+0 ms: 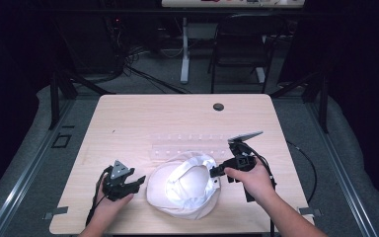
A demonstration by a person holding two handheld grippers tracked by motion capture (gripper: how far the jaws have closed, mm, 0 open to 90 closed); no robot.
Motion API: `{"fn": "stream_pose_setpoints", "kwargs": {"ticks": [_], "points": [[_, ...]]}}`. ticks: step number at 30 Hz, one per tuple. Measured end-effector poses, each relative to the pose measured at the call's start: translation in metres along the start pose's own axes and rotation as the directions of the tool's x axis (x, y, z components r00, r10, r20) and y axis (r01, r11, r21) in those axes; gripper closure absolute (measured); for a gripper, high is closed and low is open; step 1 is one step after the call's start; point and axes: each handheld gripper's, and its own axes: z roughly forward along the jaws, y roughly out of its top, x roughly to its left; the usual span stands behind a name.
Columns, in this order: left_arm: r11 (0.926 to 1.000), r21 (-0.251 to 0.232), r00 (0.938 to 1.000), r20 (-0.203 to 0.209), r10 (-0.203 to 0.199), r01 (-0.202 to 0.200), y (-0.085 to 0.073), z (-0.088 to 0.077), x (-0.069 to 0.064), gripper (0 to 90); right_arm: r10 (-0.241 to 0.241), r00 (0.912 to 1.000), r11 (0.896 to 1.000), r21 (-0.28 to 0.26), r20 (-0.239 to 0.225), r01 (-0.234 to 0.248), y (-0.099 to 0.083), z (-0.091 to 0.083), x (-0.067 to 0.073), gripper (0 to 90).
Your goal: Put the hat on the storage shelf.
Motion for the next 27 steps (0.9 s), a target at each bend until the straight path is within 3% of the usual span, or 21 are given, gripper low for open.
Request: {"fn": "stream_pose_setpoints", "kwargs": {"ticks": [8,17,22,27], "points": [[1.0000,0.002,1.0000,0.000,-0.004,0.004,0.000,0.000,0.000,45.9,-0.053,0.9974,0.998,0.029,0.049,0.051,0.005,-0.005,0.010,80.3],[0.9999,0.003,1.0000,0.002,-0.010,0.010,0.000,0.000,0.001,46.0,-0.074,0.9890,0.997,0.009,0.128,0.073,0.010,-0.015,0.025,80.6],[1.0000,0.000,1.0000,0.001,-0.009,0.009,0.000,0.000,0.000,46.0,-0.096,0.9773,0.995,0.017,0.189,0.094,0.014,-0.022,0.033,80.7],[1.0000,0.001,1.0000,0.001,-0.006,0.006,0.000,0.001,0.001,45.9,-0.135,0.9586,0.991,0.043,0.251,0.128,0.017,-0.029,0.043,80.8]]}}
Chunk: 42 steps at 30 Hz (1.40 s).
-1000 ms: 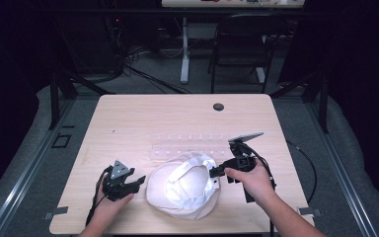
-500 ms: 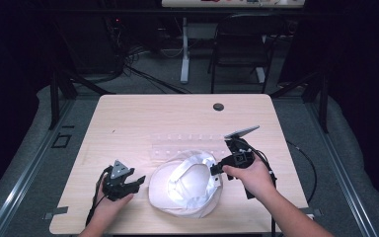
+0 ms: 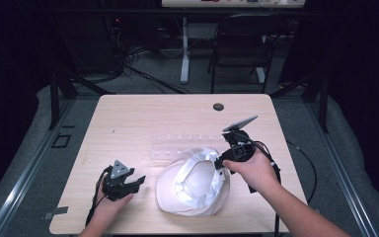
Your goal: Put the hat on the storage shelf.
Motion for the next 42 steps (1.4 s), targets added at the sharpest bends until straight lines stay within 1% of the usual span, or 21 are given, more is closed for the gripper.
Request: {"fn": "stream_pose_setpoints", "kwargs": {"ticks": [2,5,10,11,13,16,18,21,22,24,25,27,29,33,34,35,37,39,42], "points": [[1.0000,0.001,1.0000,0.002,-0.007,0.007,0.000,0.000,0.000,45.9,-0.005,0.9999,1.000,-0.003,0.016,0.005,0.001,-0.003,0.003,80.9],[1.0000,0.001,1.0000,0.001,0.000,0.000,0.000,0.000,0.000,46.0,-0.010,0.9993,1.000,0.008,0.037,0.009,0.003,-0.009,0.006,81.0],[1.0000,0.000,1.0000,0.001,-0.003,0.003,0.000,0.000,0.000,45.9,-0.009,0.9990,1.000,0.013,0.044,0.008,0.005,-0.018,0.008,81.1],[1.0000,0.000,1.0000,0.001,-0.003,0.003,0.000,0.000,0.000,45.9,0.000,0.9986,1.000,-0.001,0.053,0.001,0.006,-0.021,0.009,81.2],[1.0000,0.002,1.0000,0.001,0.002,-0.002,0.000,0.000,0.000,46.0,-0.008,0.9984,1.000,0.008,0.056,0.008,0.006,-0.022,0.008,81.3],[1.0000,0.002,1.0000,0.002,0.004,-0.004,0.000,0.000,0.000,46.0,-0.017,0.9965,1.000,0.016,0.081,0.016,0.008,-0.026,0.009,81.3],[1.0000,0.001,1.0000,0.001,0.003,-0.003,0.000,0.000,0.000,46.0,-0.011,0.9960,1.000,0.011,0.089,0.010,0.009,-0.028,0.009,81.3],[1.0000,0.002,1.0000,0.002,0.003,-0.003,0.000,0.000,0.000,45.9,-0.019,0.9961,1.000,0.024,0.086,0.017,0.011,-0.034,0.008,81.4],[1.0000,0.004,1.0000,0.002,0.002,-0.002,0.000,-0.001,0.000,46.0,-0.010,0.9962,1.000,0.016,0.086,0.008,0.011,-0.035,0.008,81.4],[0.9999,0.008,1.0000,0.006,0.006,-0.006,0.000,-0.001,0.000,45.9,-0.008,0.9966,1.000,0.018,0.082,0.007,0.012,-0.039,0.007,81.4],[0.9999,0.009,1.0000,0.006,0.006,-0.006,0.000,-0.001,0.000,46.0,0.003,0.9968,1.000,0.016,0.080,-0.004,0.013,-0.041,0.006,81.4],[0.9999,0.009,1.0000,0.006,0.007,-0.007,0.000,-0.001,0.000,46.0,0.001,0.9967,1.000,0.017,0.081,-0.002,0.013,-0.042,0.005,81.5],[1.0000,0.009,1.0000,0.005,0.002,-0.003,0.000,-0.001,-0.001,45.9,0.002,0.9955,1.000,0.014,0.095,-0.003,0.014,-0.046,0.006,81.5],[0.9999,0.011,1.0000,0.006,0.002,-0.002,0.000,-0.001,-0.001,46.0,0.006,0.9945,1.000,0.012,0.105,-0.007,0.014,-0.052,0.006,81.5],[0.9999,0.011,1.0000,0.007,0.002,-0.003,0.000,-0.001,-0.001,46.0,0.007,0.9946,1.000,0.012,0.103,-0.008,0.014,-0.054,0.005,81.6],[0.9999,0.010,1.0000,0.006,0.004,-0.004,0.000,-0.001,-0.001,45.9,0.020,0.9953,1.000,0.006,0.095,-0.021,0.015,-0.058,0.005,81.6],[0.9999,0.011,1.0000,0.007,0.006,-0.006,0.000,-0.001,0.000,45.9,0.025,0.9959,1.000,0.007,0.087,-0.026,0.015,-0.059,0.004,81.6],[0.9999,0.010,1.0000,0.007,0.005,-0.005,0.000,-0.001,0.000,46.0,0.032,0.9966,0.999,0.006,0.076,-0.033,0.016,-0.065,0.004,81.6],[0.9999,0.010,1.0000,0.007,0.002,-0.002,0.000,-0.001,-0.001,46.0,0.040,0.9982,0.999,0.010,0.045,-0.040,0.017,-0.071,0.002,81.6]]}}
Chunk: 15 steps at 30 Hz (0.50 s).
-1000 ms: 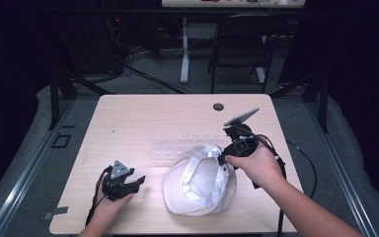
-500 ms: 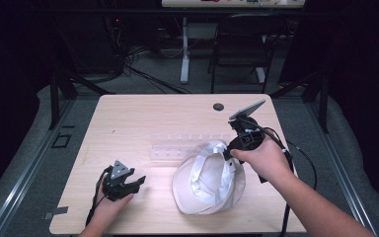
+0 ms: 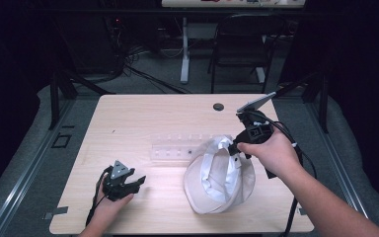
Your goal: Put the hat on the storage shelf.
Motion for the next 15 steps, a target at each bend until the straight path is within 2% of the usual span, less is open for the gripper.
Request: {"fn": "stream_pose_setpoints", "kwargs": {"ticks": [6,7,10,15], "points": [[1.0000,-0.001,1.0000,0.000,0.001,-0.001,0.000,0.000,0.000,46.0,0.018,0.9991,1.000,-0.011,-0.039,-0.018,0.001,-0.008,-0.002,81.6],[1.0000,0.000,1.0000,0.000,0.001,-0.001,0.000,0.000,0.000,45.9,0.036,0.9966,0.999,-0.015,-0.074,-0.037,0.001,-0.011,-0.003,81.6],[1.0000,0.001,1.0000,-0.001,0.000,0.000,0.000,0.000,0.000,45.9,0.047,0.9931,0.999,-0.016,-0.108,-0.049,0.001,-0.014,-0.006,81.7],[1.0000,0.008,1.0000,0.002,0.003,-0.003,0.000,0.000,0.000,46.0,0.081,0.9808,0.996,-0.006,-0.177,-0.084,0.000,-0.016,-0.008,81.8]]}}
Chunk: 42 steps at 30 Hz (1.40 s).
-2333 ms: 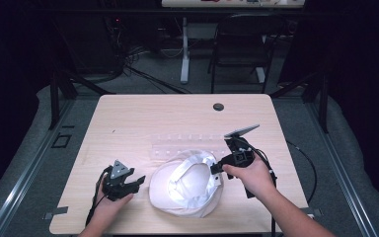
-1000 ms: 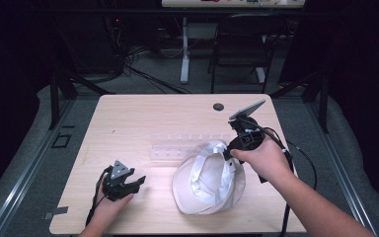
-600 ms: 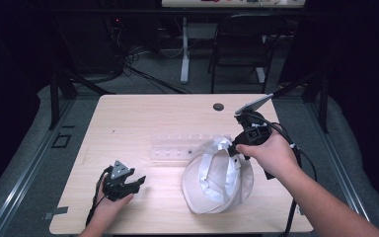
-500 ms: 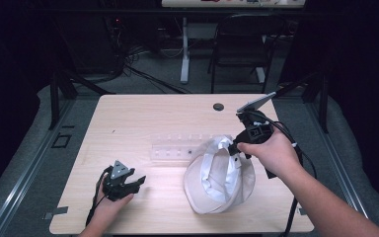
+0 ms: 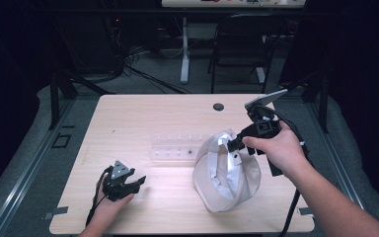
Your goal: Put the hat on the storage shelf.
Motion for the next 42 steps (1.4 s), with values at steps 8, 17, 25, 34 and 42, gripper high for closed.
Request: {"fn": "stream_pose_setpoints", "kwargs": {"ticks": [8,17,25,34,42], "points": [[1.0000,-0.001,1.0000,0.001,-0.001,0.001,0.000,0.000,0.000,45.9,0.035,0.9937,0.999,-0.019,-0.106,-0.038,0.002,-0.009,-0.006,81.8],[0.9999,-0.015,1.0000,-0.008,-0.002,0.002,0.000,0.001,-0.001,45.9,0.067,0.9689,0.993,-0.083,-0.238,-0.089,0.004,-0.016,-0.013,81.8],[0.9999,-0.014,1.0000,-0.007,-0.001,0.001,-0.001,0.001,-0.001,45.9,0.058,0.9409,0.985,-0.133,-0.334,-0.108,0.009,-0.024,-0.014,81.8],[0.9999,-0.011,1.0000,-0.005,-0.002,0.002,0.000,0.001,-0.001,45.9,0.053,0.9202,0.976,-0.177,-0.388,-0.131,0.018,-0.033,-0.012,81.8],[0.9999,-0.013,1.0000,-0.004,0.000,0.000,0.000,0.001,-0.001,45.9,0.061,0.9060,0.967,-0.201,-0.419,-0.158,0.027,-0.038,-0.012,81.8]]}}
